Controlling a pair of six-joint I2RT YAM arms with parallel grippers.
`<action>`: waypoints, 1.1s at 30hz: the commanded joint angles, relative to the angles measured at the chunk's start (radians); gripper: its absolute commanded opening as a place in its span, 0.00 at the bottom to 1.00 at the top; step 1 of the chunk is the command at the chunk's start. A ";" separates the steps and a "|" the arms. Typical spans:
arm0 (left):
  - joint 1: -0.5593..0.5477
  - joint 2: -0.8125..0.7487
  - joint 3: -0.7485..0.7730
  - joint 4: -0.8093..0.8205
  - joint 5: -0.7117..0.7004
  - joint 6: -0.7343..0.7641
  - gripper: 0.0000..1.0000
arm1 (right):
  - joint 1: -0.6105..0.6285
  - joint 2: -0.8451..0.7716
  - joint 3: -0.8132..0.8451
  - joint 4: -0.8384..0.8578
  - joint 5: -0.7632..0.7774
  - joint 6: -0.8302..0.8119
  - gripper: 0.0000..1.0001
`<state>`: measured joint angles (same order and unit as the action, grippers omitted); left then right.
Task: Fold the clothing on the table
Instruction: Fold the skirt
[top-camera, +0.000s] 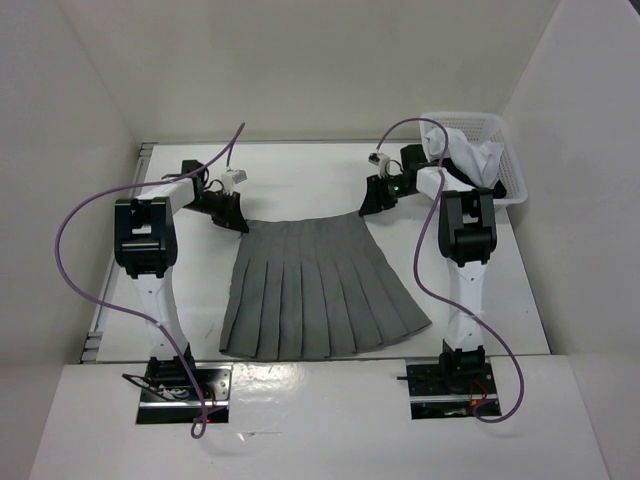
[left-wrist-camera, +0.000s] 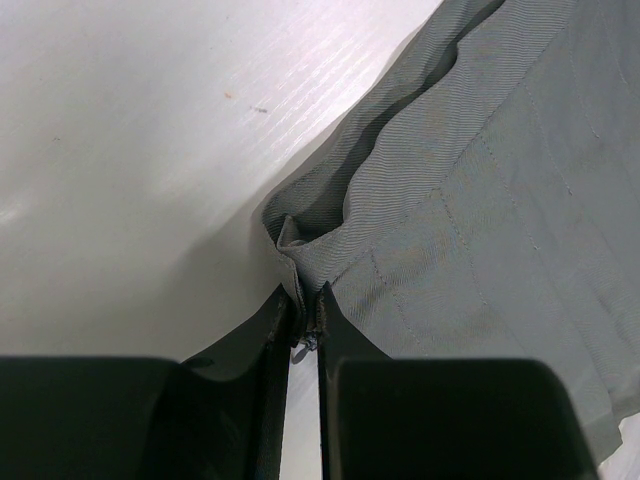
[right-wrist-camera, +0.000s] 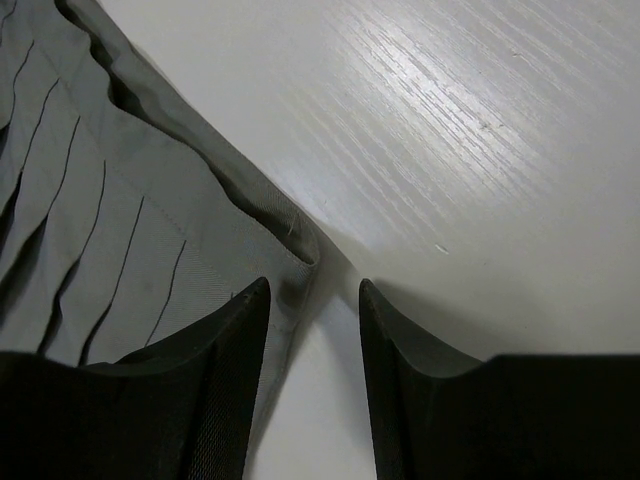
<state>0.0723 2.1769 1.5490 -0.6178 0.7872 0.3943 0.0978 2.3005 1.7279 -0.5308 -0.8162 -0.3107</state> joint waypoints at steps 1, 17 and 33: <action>-0.006 0.037 0.026 -0.007 0.000 0.049 0.07 | 0.011 0.022 0.025 -0.034 -0.008 -0.025 0.46; -0.006 0.046 0.045 -0.025 0.009 0.058 0.07 | 0.040 0.040 0.055 -0.052 -0.008 -0.025 0.36; -0.026 0.015 0.164 -0.065 -0.013 0.046 0.00 | 0.068 -0.015 0.128 -0.075 0.067 0.005 0.00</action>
<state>0.0601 2.2196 1.6512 -0.6804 0.7750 0.4068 0.1410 2.3276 1.7855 -0.5892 -0.7734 -0.3058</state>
